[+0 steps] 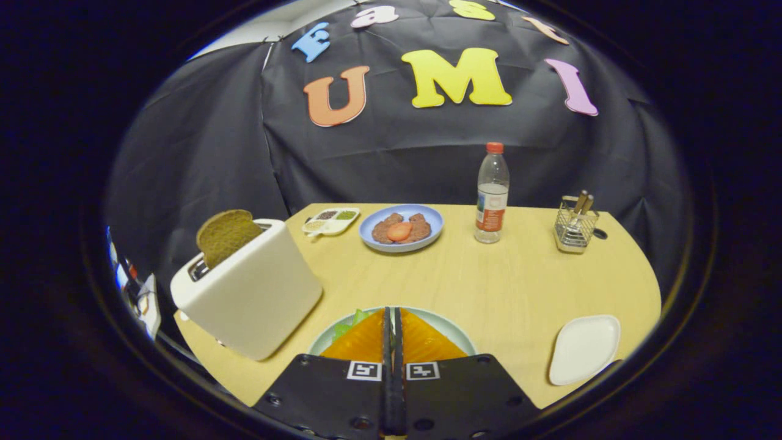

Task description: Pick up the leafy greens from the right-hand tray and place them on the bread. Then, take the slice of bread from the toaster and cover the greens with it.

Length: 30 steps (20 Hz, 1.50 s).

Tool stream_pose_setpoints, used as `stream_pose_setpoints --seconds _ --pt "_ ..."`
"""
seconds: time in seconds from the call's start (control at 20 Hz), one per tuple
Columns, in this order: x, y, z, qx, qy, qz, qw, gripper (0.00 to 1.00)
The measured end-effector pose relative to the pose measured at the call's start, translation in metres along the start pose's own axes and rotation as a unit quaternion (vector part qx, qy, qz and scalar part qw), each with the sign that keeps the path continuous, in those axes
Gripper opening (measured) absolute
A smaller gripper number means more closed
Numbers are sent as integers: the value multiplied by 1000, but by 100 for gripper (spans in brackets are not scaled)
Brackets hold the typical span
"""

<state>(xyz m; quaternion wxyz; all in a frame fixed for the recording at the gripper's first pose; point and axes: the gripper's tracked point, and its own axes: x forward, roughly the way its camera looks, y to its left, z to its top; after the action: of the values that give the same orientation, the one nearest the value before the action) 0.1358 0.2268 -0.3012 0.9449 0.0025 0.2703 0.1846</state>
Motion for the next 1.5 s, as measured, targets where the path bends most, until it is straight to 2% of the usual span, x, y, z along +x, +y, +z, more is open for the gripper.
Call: stream_pose_setpoints --seconds 0.3,0.4,0.45,0.65,0.7,0.75,0.85,0.95,1.05,1.3,1.5 --pt "13 -17 -27 -45 9 -13 999 0" --pt "16 -21 -29 -52 6 -15 999 5" --pt "16 -23 -28 -53 3 -15 998 10" --pt "8 -35 -16 -55 -12 -29 998 44" --pt "4 -36 -14 -52 -14 -31 998 49" --pt "-4 -36 -7 -49 -21 -34 998 64" --pt "-25 -34 13 -45 -46 -41 997 81" --pt "-49 -28 37 -48 -73 -49 995 93" --pt "-74 -20 57 -50 -90 -64 993 97" --pt "-126 19 102 -9 -121 -81 989 96" --pt "-147 64 131 29 -142 -85 986 95"
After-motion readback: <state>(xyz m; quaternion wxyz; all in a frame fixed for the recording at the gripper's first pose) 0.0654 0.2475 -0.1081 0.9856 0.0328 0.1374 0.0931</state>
